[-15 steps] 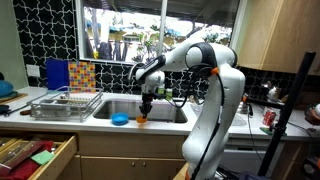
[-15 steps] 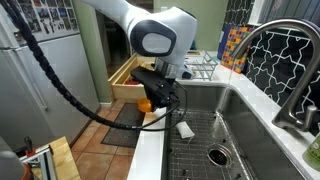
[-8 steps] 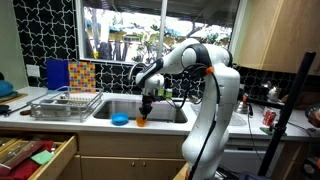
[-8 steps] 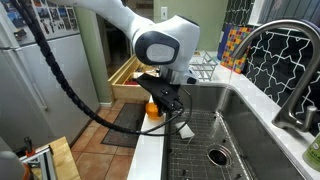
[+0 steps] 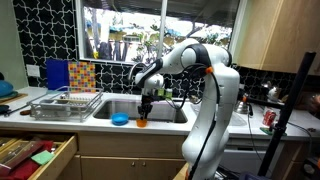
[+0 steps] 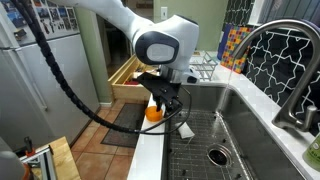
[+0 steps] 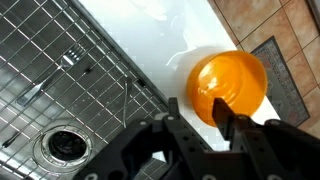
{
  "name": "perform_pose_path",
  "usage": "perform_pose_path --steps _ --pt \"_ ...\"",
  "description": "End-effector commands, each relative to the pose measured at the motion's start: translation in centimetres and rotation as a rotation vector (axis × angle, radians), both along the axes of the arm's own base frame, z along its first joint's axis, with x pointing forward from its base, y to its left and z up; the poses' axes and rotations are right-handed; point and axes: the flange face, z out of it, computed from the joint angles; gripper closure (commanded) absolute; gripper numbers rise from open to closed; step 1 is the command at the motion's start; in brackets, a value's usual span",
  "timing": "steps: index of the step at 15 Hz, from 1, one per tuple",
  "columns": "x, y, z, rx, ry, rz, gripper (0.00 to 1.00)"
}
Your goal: Pour the contents of the orange bowl into the sink, put it back on the sink and then close the tap
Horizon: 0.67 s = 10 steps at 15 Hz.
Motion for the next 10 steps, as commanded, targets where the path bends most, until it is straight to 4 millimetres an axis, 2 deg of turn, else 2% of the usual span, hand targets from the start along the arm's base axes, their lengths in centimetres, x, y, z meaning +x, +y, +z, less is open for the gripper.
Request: perform_pose_path --steps 1,3,4,5,7,10 --pt "-0.8 -0.1 2.9 -0.061 -0.034 0.004 0.27" --pt "-0.6 -1.5 5.1 -0.17 -0.082 -0.016 0.12" --pt "-0.1 -0.6 3.2 -0.096 -0.042 0.011 0.04" --pt "-0.1 -0.8 4.0 -0.109 -0.057 0.006 0.22" --pt "-0.1 -0.7 4.0 -0.107 -0.057 0.007 0.06" --pt "0.0 -0.6 3.5 -0.106 -0.046 0.009 0.01"
